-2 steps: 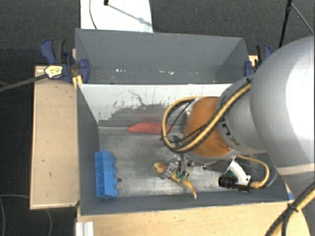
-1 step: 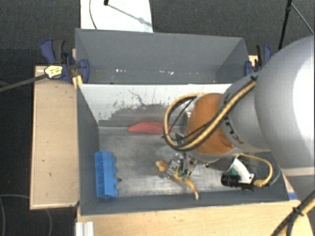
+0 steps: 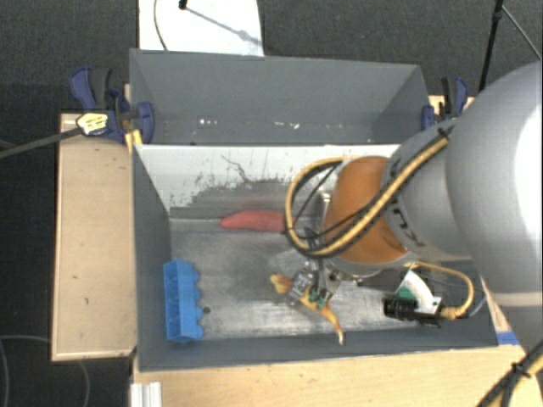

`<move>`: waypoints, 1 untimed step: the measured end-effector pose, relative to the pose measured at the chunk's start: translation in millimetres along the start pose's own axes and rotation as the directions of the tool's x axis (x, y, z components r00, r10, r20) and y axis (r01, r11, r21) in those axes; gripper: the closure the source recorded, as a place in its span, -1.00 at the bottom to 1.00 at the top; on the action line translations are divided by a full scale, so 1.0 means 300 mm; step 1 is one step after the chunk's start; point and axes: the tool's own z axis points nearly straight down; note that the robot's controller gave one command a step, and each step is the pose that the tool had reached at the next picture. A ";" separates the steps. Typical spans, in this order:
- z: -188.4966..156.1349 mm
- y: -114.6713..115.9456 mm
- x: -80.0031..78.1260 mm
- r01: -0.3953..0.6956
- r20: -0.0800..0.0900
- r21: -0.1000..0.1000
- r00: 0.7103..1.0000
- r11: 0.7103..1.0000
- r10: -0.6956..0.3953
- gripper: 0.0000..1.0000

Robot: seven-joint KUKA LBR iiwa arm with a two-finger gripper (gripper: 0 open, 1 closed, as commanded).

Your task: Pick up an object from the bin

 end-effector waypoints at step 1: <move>-0.044 -0.004 0.003 0.001 -0.004 0.004 1.000 1.000 -0.001 1.00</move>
Offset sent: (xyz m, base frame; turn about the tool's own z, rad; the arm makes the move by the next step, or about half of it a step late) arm 0.0000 -0.0003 0.0162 0.0000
